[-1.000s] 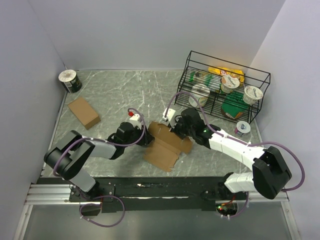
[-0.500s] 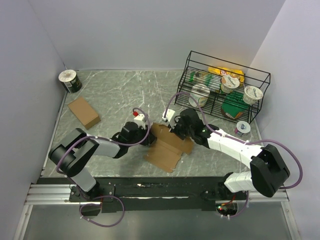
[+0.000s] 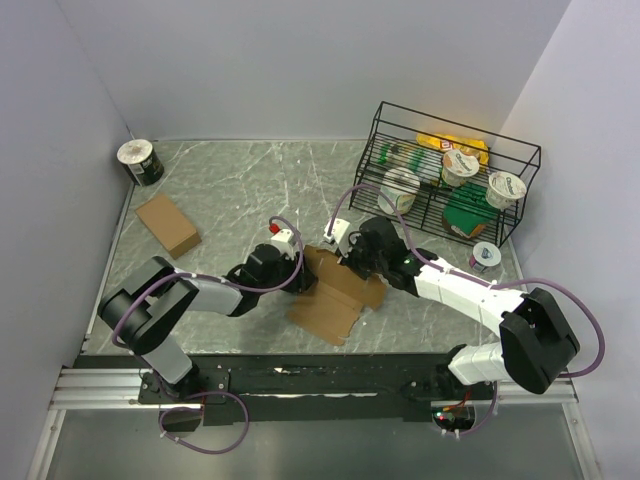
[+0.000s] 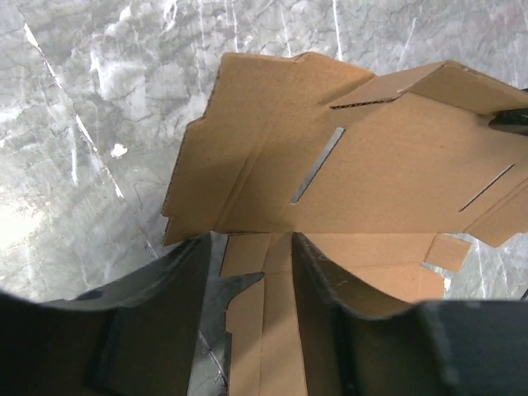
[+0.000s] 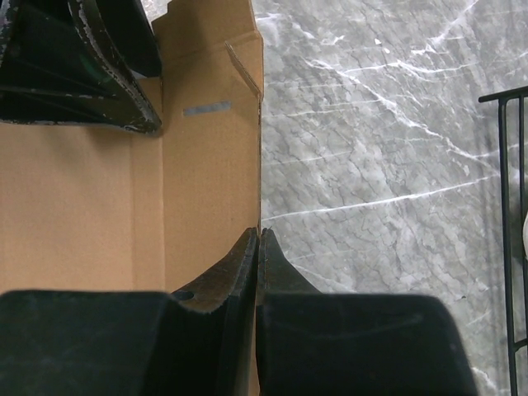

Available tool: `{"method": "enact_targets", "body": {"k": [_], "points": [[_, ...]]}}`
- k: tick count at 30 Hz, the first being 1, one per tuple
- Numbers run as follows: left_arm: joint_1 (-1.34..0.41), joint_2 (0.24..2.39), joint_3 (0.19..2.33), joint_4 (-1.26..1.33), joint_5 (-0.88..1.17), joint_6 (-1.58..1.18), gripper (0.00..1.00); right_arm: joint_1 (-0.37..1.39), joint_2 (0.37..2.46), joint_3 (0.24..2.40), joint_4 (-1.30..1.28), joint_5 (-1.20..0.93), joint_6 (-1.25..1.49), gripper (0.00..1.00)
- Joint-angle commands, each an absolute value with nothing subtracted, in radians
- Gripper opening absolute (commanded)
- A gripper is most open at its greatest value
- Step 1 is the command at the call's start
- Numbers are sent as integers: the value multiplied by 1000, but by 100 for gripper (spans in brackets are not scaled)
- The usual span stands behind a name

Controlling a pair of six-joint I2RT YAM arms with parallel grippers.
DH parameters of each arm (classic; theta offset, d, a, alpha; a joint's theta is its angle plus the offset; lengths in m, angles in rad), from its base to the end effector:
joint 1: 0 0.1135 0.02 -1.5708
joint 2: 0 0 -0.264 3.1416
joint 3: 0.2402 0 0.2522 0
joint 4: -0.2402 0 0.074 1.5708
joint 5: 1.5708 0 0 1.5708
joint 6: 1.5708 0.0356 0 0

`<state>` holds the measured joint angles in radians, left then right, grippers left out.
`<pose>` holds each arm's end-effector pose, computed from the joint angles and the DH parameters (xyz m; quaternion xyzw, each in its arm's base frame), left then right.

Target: Fold the paper box

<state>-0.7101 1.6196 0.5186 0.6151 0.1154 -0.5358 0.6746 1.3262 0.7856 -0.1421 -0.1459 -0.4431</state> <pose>0.2202 -0.1948 0.1349 0.1041 0.8492 -0.3408 0.3898 0.2168 0.1800 0.2261 -0.5041 0.7470 0.1149 0.4180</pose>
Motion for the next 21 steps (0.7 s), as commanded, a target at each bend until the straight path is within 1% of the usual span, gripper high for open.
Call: {"method": "enact_targets", "body": {"k": [1,4,5,9,11,14,15,16,21], "points": [[-716,1618,532,609,91,-528,46,681,1331,835,-112,-152,-440,0],[-716,1612,506,652,118,-525,40,681,1328,828,-106,-152,-440,0],[-719,1614,505,658,127,-522,37,681,1331,831,-106,-152,-440,0],[-732,1621,520,653,129,-518,31,683,1338,836,-109,-150,-439,0],[-744,1626,526,644,126,-520,24,683,1336,835,-107,-149,-439,0],[-770,1634,540,634,110,-523,21,683,1335,831,-104,-143,-439,0],[-779,1637,551,620,94,-526,19,681,1335,831,-103,-143,-437,0],[-787,1640,558,611,83,-531,14,681,1333,831,-103,-143,-437,0],[-865,1674,635,522,3,-560,5,683,1335,830,-100,-143,-434,0]]}}
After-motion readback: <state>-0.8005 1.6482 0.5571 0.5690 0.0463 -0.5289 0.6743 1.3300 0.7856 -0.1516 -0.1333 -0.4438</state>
